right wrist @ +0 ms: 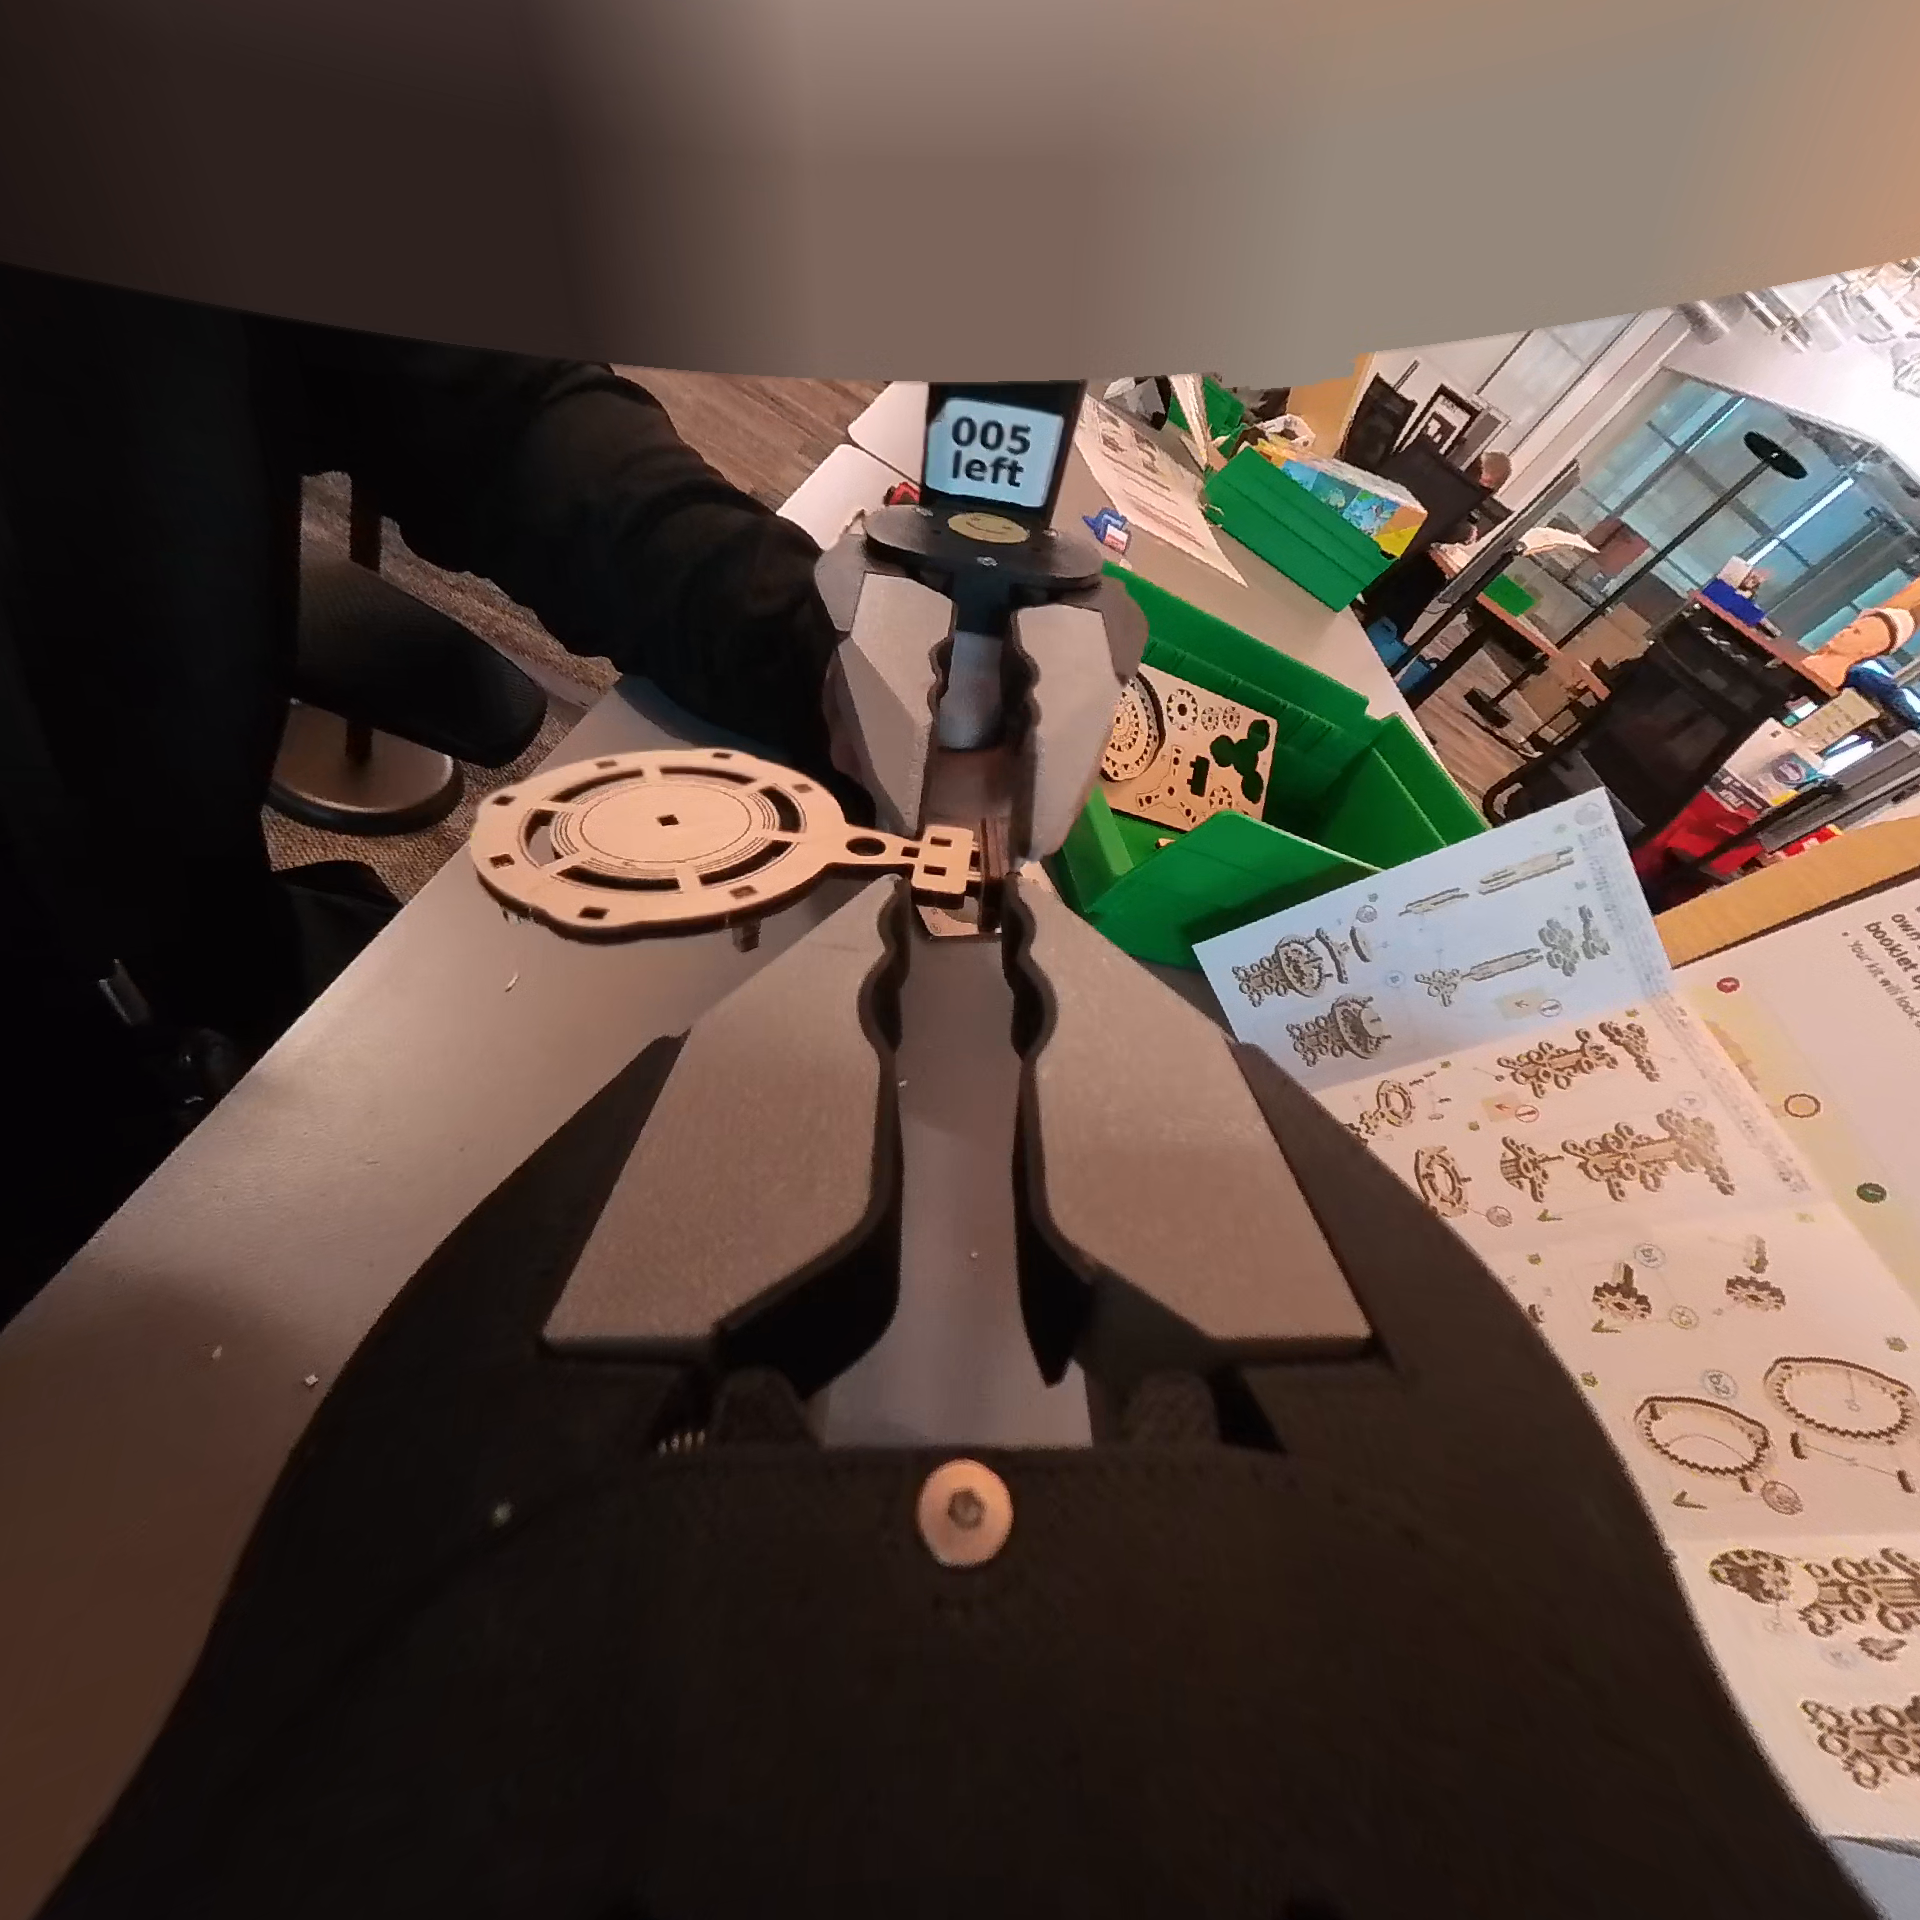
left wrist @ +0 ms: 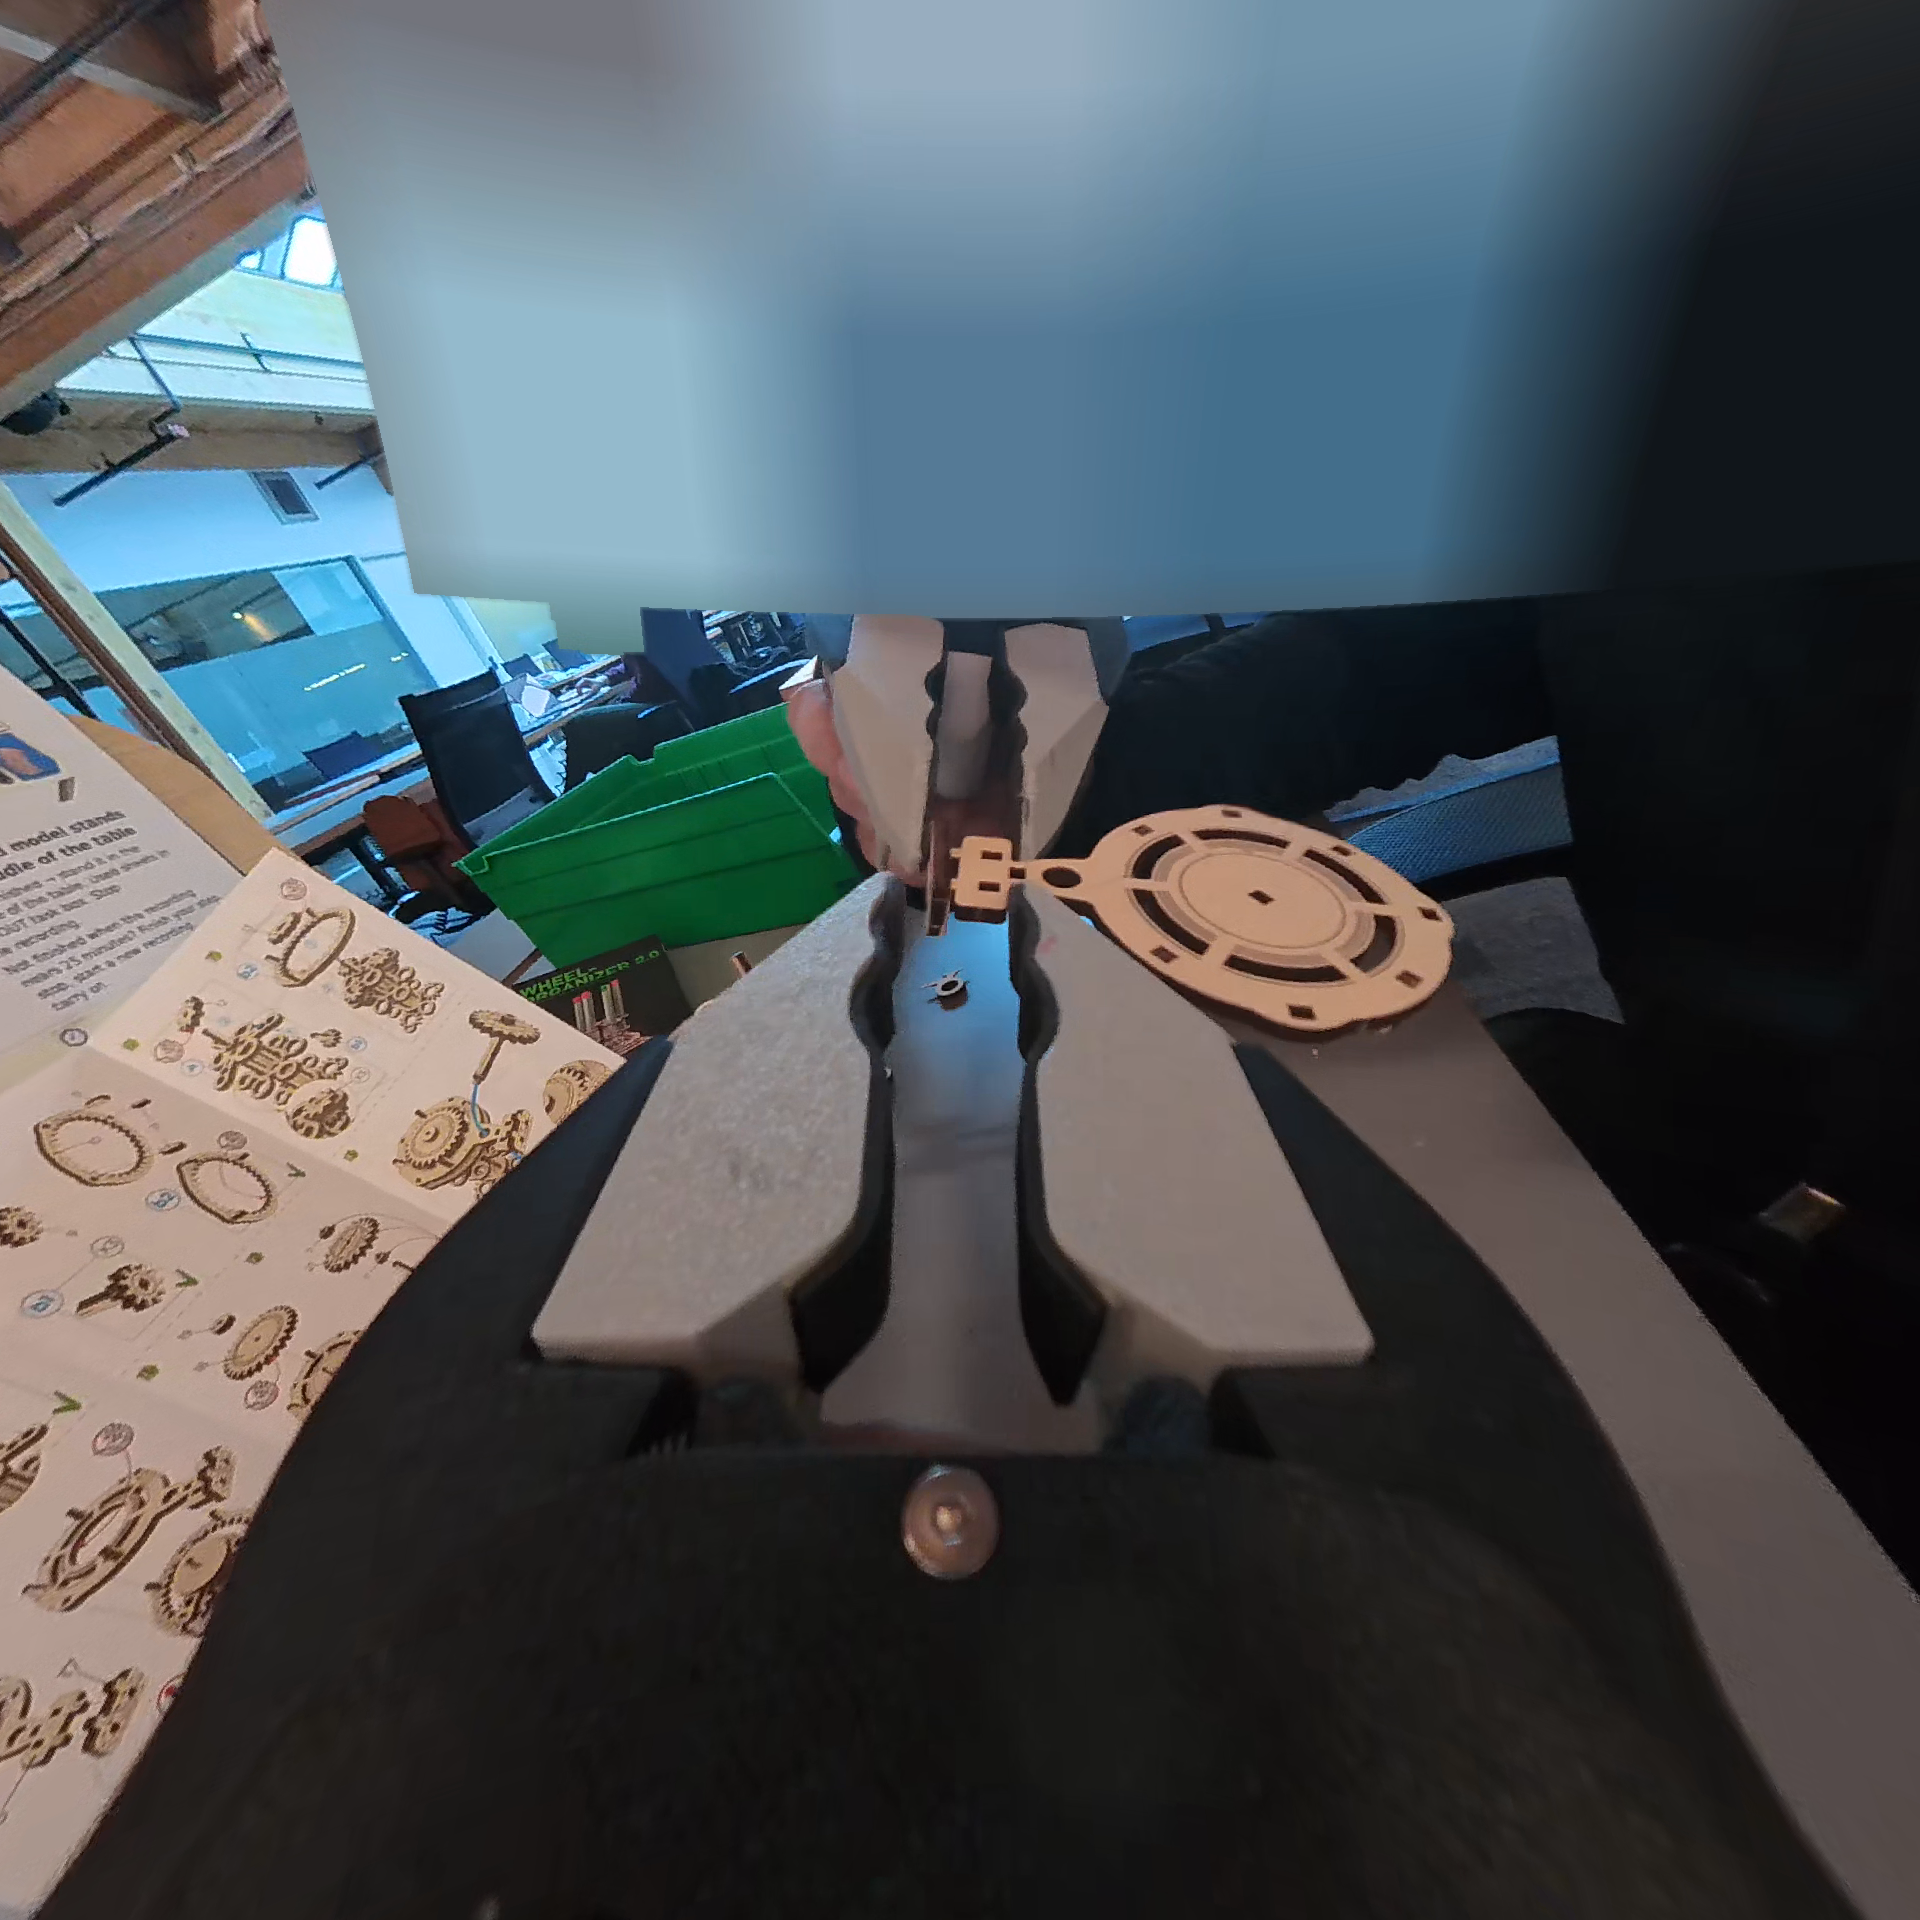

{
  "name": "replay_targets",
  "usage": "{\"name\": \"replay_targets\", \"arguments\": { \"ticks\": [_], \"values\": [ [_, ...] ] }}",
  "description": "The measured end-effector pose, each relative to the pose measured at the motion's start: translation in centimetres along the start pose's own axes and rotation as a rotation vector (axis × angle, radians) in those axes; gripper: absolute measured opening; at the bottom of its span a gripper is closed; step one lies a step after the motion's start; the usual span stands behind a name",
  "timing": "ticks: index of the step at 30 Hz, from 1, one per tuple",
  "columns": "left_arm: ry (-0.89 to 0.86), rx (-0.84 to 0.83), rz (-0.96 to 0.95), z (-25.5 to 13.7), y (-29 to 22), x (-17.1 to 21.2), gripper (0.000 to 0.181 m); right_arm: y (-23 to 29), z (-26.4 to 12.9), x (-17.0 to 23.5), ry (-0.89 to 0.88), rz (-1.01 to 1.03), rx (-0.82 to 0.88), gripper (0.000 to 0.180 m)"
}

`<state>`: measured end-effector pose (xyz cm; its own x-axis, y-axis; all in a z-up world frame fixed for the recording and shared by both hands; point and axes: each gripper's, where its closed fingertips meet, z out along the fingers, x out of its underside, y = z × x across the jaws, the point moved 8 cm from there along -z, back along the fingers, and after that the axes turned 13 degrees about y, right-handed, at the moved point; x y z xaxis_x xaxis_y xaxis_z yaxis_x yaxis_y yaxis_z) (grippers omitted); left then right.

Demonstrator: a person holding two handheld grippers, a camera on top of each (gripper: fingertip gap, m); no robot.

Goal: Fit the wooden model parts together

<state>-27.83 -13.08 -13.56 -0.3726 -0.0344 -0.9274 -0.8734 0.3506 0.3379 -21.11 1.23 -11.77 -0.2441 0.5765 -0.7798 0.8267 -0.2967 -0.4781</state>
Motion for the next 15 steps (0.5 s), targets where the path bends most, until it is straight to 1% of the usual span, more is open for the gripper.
{"name": "replay_targets", "arguments": {
  "ticks": [8, 15],
  "values": [
    [0.002, 0.002, 0.030, 0.12, -0.32, 0.06, 0.014, 0.02, -0.26, -0.12, -0.018, 0.007, 0.001, 0.013],
    [-0.006, -0.052, 0.064, 0.04, -0.28, -0.11, 0.011, -0.13, -0.07, 0.29, -0.010, 0.035, 0.007, 0.013]
  ]
}}
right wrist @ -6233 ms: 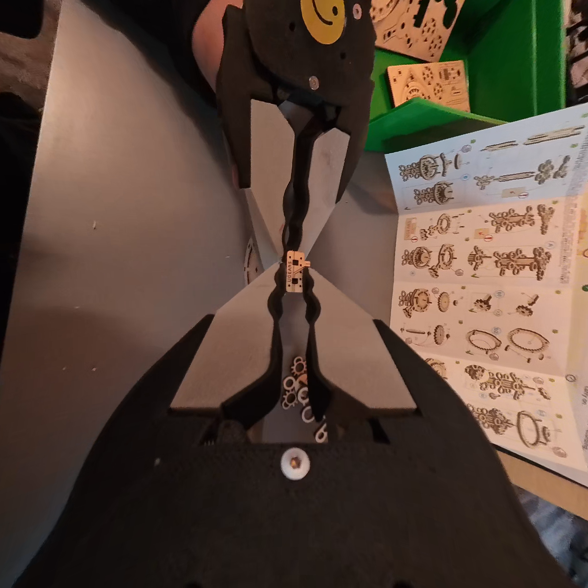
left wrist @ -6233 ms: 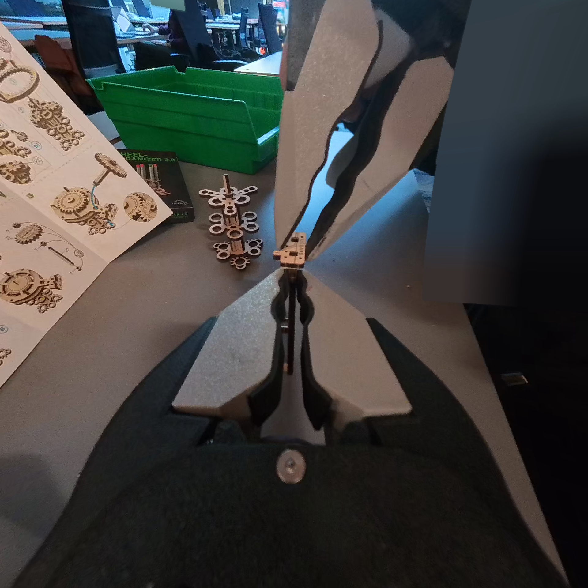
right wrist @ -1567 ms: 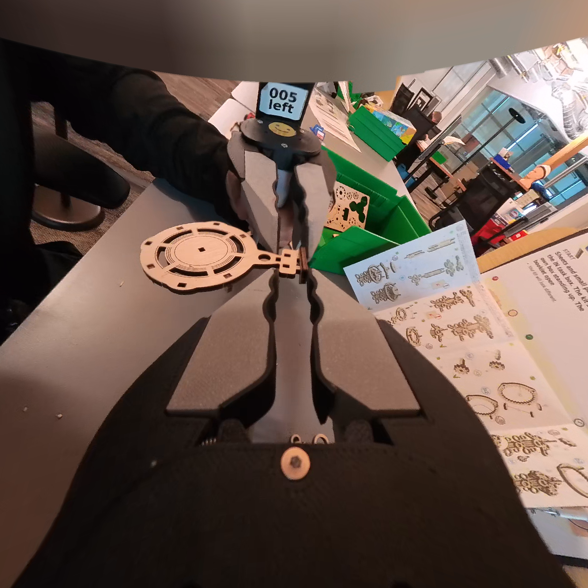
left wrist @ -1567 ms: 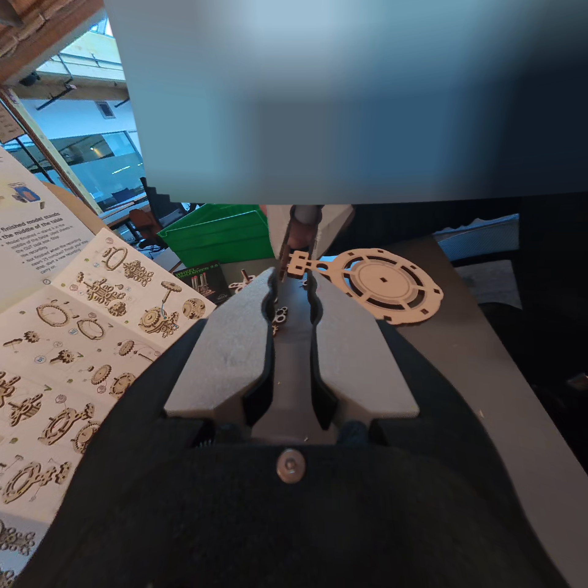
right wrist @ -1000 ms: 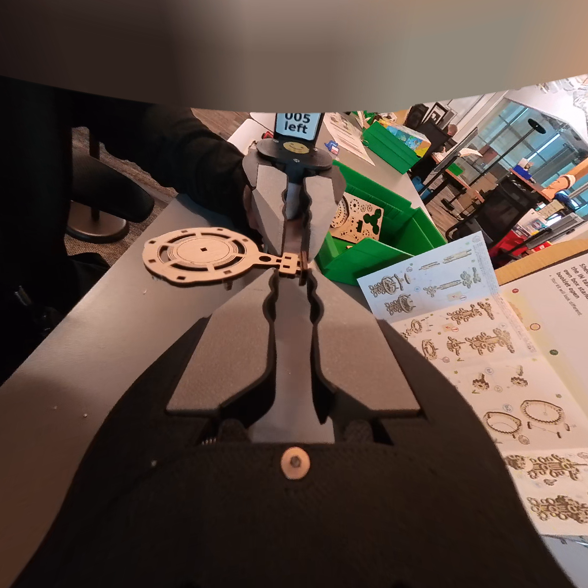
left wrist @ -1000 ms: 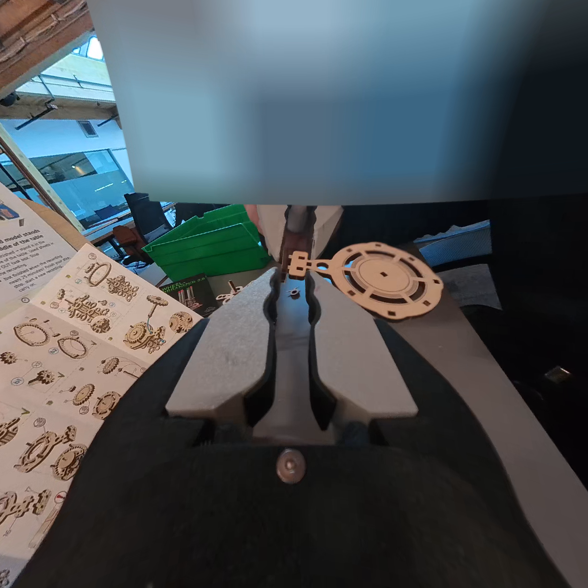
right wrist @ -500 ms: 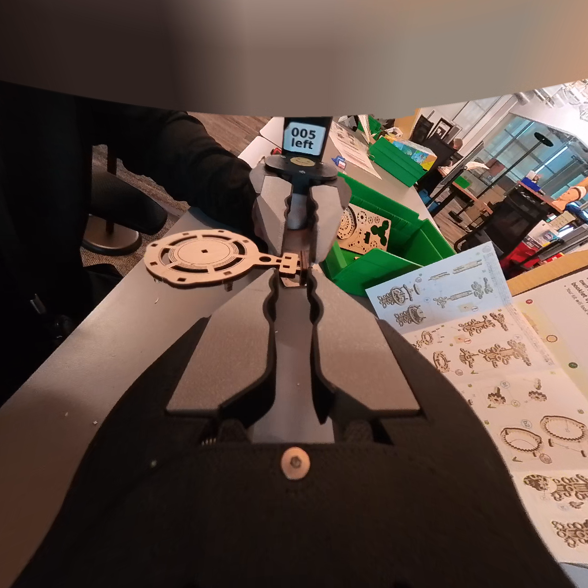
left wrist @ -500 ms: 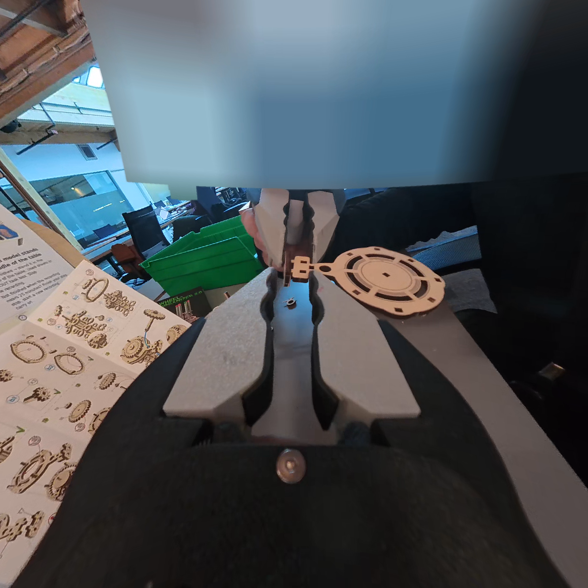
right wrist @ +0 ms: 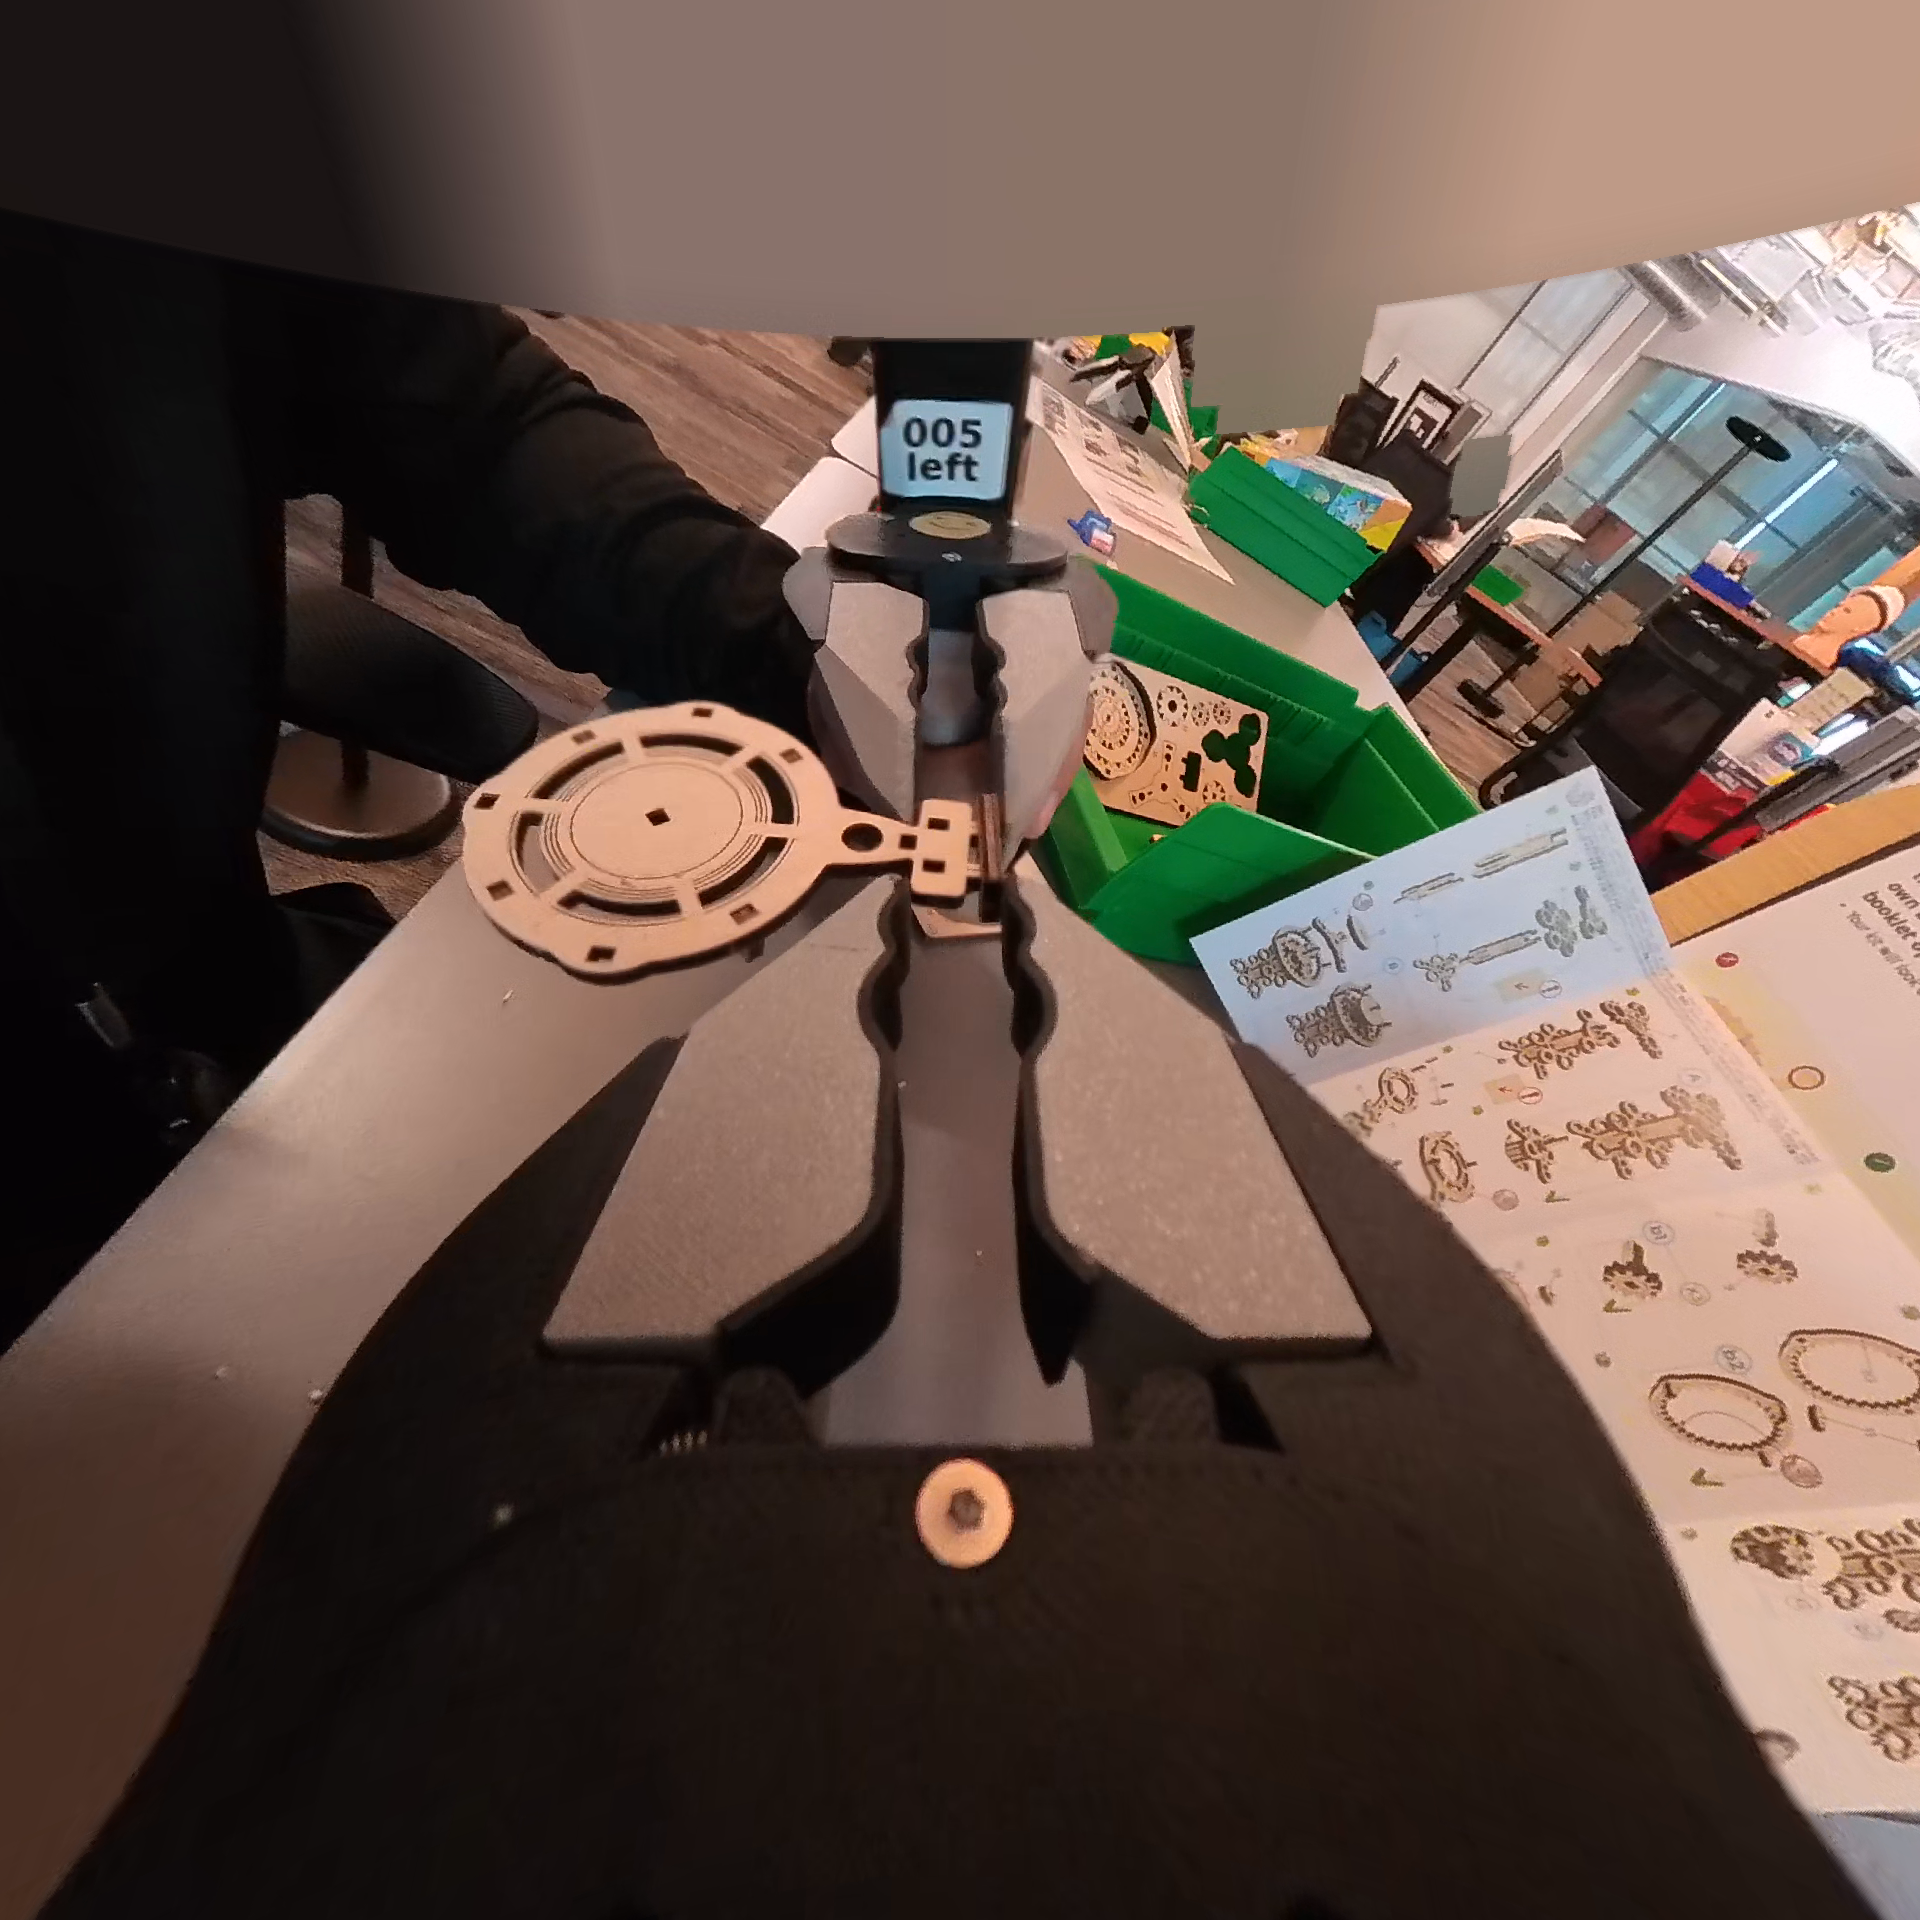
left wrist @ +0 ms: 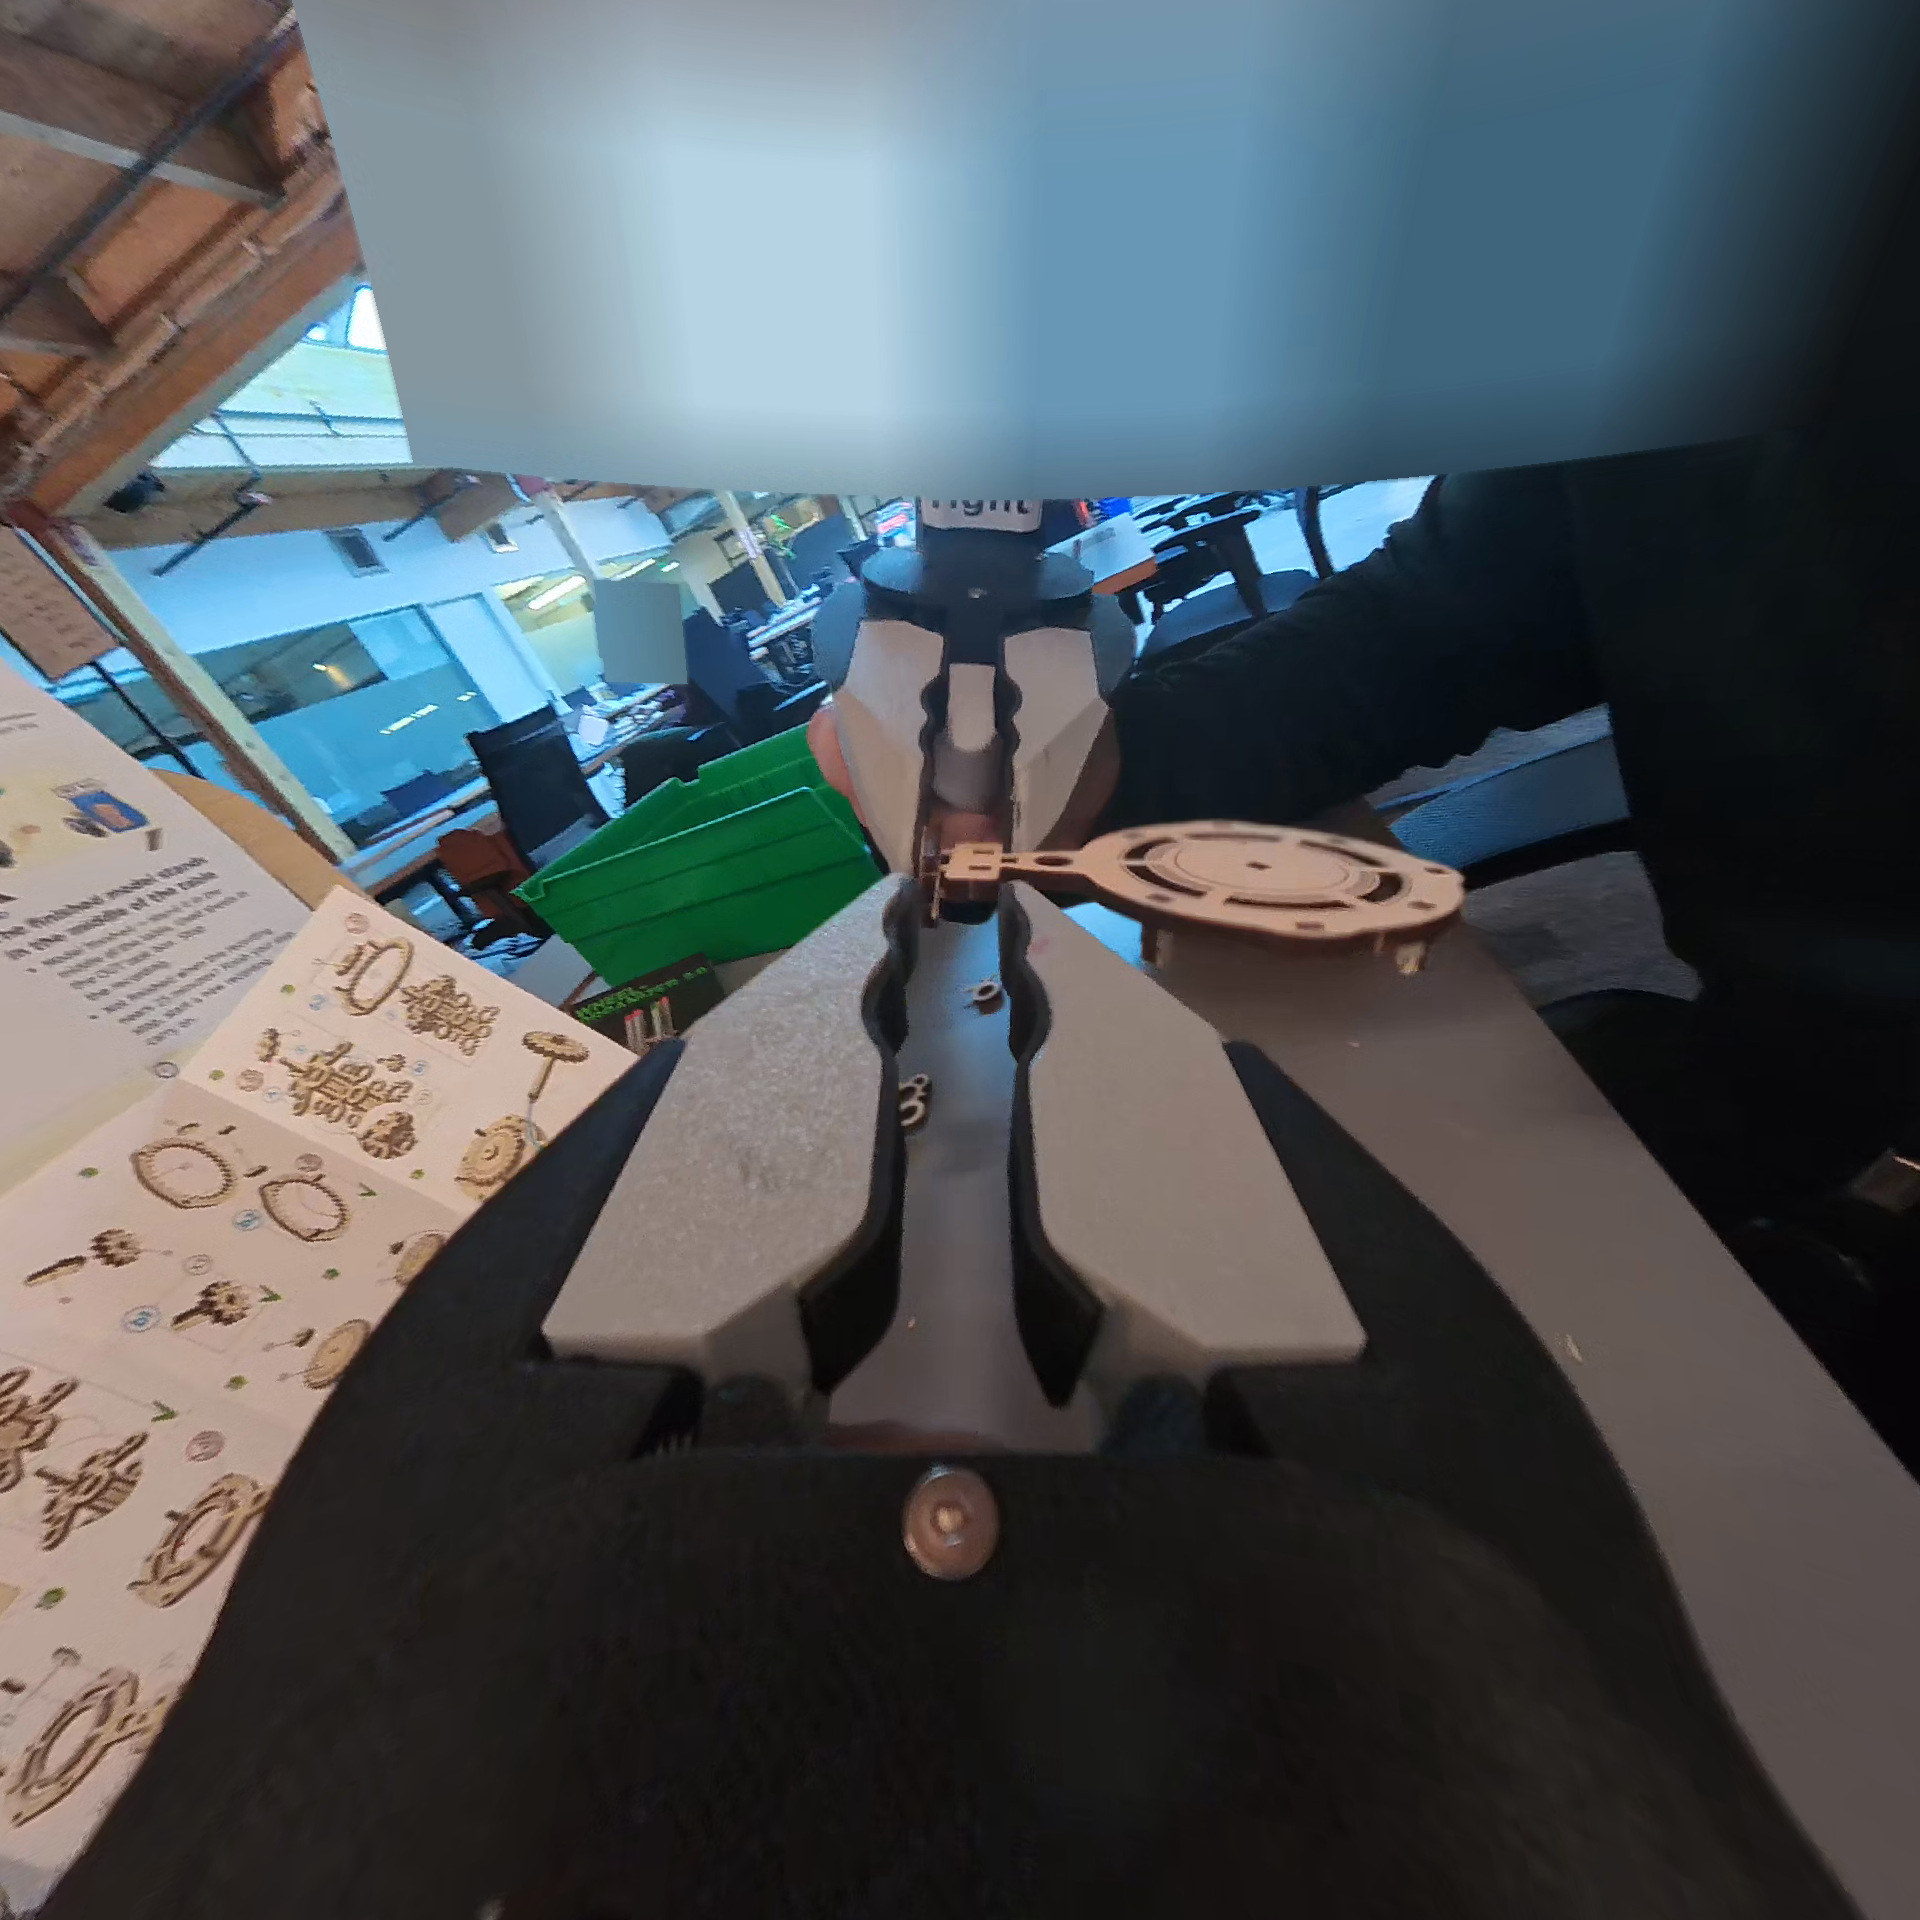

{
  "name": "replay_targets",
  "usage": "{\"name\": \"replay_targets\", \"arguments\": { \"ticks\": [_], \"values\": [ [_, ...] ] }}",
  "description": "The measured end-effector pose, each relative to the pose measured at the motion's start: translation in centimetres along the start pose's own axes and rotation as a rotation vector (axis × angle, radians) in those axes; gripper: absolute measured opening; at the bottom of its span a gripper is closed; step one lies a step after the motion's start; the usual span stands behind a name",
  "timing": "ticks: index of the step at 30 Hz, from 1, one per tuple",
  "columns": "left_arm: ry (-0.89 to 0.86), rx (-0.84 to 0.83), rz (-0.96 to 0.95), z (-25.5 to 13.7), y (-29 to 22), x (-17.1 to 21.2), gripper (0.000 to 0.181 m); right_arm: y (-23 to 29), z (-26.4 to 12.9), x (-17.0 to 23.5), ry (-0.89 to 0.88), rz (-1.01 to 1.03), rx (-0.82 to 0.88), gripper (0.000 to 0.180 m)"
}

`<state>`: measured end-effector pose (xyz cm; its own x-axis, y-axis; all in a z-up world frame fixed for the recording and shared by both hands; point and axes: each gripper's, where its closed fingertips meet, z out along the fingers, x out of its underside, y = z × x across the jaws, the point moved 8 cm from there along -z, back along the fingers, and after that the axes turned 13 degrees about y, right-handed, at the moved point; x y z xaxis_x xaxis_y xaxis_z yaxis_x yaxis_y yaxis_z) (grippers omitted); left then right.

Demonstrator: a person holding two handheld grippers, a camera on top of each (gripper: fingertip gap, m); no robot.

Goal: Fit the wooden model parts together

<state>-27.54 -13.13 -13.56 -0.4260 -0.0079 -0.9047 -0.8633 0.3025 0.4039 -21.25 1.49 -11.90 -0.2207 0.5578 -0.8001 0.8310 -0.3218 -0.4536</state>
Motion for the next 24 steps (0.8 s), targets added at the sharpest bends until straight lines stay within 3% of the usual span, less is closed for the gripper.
{"name": "replay_targets", "arguments": {
  "ticks": [24],
  "values": [
    [0.023, -0.015, 0.028, 0.16, -0.30, 0.12, 0.014, 0.10, -0.22, 0.26, 0.031, 0.004, -0.033, 0.013]
  ]
}}
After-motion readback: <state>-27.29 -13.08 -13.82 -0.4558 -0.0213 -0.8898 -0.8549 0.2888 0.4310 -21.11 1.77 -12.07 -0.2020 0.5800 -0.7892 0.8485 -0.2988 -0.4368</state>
